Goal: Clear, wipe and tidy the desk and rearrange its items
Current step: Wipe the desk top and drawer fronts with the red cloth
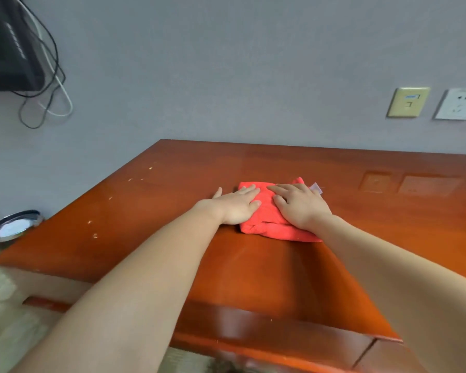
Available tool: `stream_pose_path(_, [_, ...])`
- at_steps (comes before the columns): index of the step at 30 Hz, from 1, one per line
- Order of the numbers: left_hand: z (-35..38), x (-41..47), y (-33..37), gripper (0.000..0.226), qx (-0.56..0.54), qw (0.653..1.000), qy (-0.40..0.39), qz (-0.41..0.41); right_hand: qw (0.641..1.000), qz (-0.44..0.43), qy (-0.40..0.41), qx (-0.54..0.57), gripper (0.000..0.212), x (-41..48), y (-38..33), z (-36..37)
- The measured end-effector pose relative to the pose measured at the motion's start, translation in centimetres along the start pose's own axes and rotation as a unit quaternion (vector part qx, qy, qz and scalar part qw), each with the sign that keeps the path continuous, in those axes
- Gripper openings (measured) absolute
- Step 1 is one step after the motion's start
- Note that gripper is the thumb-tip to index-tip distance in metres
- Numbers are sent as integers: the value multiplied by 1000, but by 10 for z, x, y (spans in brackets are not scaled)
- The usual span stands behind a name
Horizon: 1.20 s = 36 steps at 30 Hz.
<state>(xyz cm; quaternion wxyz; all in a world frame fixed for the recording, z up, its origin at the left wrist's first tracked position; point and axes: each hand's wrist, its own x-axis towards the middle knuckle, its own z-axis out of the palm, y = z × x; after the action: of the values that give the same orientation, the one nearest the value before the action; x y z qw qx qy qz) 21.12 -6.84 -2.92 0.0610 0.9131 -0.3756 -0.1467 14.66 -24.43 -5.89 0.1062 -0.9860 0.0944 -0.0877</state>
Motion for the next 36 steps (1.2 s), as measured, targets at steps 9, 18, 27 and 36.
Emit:
stream_pose_path(9, [37, -114, 34, 55, 0, 1000, -8, 5, 1000, -7, -6, 0, 48, -121, -32, -9])
stream_pose_path(18, [46, -182, 25, 51, -207, 978, -15, 35, 996, 9, -34, -78, 52, -166, -74, -26])
stream_pose_path(27, [65, -178, -77, 62, 46, 996, 70, -38, 998, -49, -36, -24, 67, -129, -91, -5])
stream_pose_path(36, [72, -173, -83, 59, 57, 996, 60, -39, 1000, -24, -1, 12, 46, -95, -102, 4])
